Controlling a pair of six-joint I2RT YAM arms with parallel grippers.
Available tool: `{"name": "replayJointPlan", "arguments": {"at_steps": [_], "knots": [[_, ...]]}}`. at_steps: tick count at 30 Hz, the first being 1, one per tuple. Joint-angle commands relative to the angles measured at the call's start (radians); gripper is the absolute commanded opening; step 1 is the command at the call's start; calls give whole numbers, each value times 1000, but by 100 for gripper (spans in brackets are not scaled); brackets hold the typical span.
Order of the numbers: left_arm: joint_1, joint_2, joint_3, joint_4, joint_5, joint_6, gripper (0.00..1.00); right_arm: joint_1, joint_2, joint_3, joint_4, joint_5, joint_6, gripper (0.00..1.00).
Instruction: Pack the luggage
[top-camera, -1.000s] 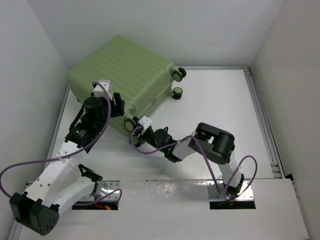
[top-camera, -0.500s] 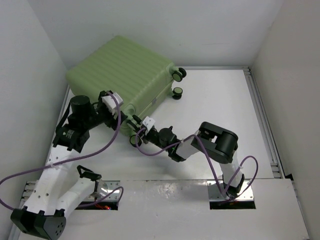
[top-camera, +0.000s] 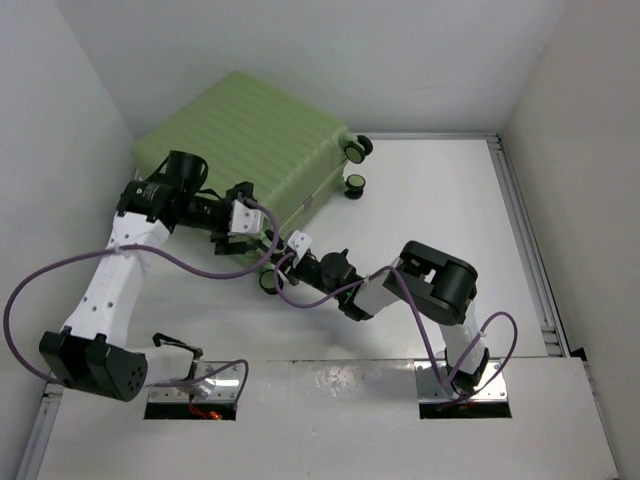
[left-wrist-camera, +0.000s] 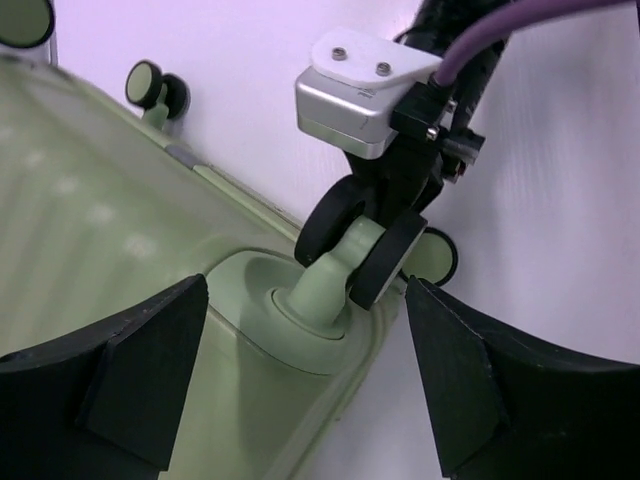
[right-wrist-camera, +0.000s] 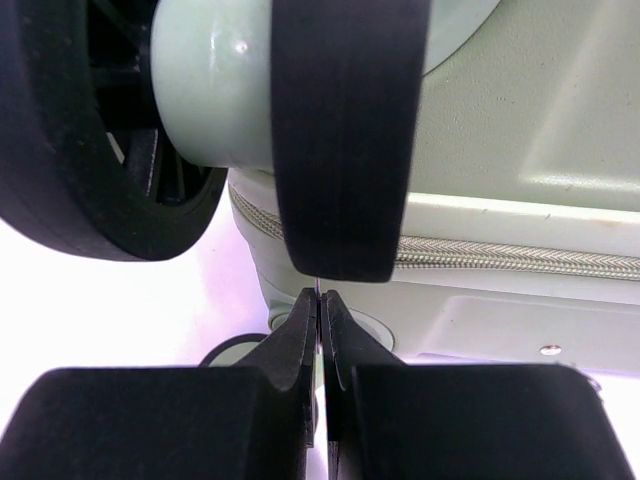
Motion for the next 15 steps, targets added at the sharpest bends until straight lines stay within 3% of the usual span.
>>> {"name": "replayJointPlan", "arguments": {"at_steps": [1,9,15], "knots": [[-17,36,57,-159,31,305,86,-25,-29,12,138,17,13,0],[-140,84,68,-159,-81,455,86,-26,-26,25,130,26,20,0],[-204,180,89,-150,-145,432,86,-42,-35,26,132,23,23,0]]}}
